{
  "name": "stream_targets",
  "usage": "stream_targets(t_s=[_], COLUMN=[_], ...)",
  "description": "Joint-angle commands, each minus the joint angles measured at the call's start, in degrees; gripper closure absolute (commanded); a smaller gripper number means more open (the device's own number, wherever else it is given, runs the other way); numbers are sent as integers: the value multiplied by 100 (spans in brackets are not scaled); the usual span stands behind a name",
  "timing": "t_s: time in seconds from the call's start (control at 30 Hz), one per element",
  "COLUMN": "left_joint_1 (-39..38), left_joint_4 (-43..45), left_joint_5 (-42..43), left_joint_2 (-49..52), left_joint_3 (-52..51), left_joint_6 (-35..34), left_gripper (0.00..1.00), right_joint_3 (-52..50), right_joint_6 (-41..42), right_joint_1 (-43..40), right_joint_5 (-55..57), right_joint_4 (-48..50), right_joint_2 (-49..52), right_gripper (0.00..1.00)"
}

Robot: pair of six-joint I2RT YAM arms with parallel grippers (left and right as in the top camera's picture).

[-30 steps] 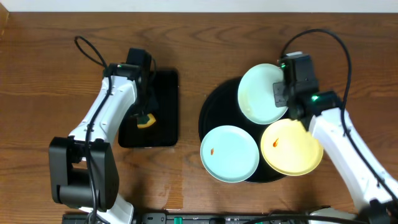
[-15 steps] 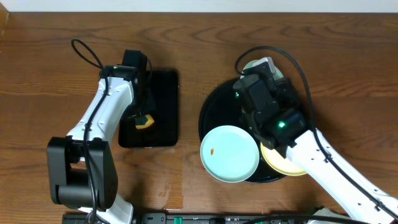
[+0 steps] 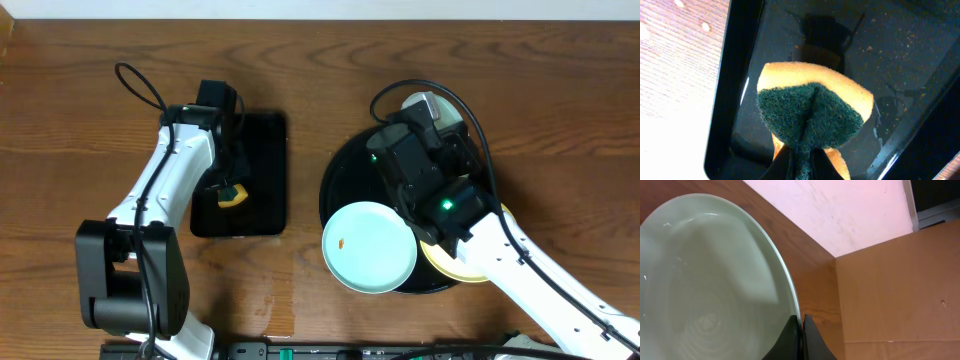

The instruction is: Clean dirty plates on tray and stack at the side

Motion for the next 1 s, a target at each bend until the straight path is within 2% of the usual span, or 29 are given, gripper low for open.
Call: stream_targets(t_s=[0.0,0.67,0.8,0.97], left_joint_1=[17,17,-31,-114], left_joint_4=[-13,74,485,1565], left_joint_5=[-7,144,142,144], left_joint_2=[-24,-24,-13,-7], left_joint_3=[-31,-33,-221,-964], left_joint_6=[35,118,457,468], left_gripper=[91,91,91,91], right_joint_3=[-9,-11,-11,-11], right_joint_6=[-39,-37,-37,-37], right_joint_1=[44,44,44,44], right_joint_5=[225,225,223,223], right_joint_4=[22,17,17,17], right_joint_2=[-52,-52,-52,-52], right_gripper=[99,99,99,99])
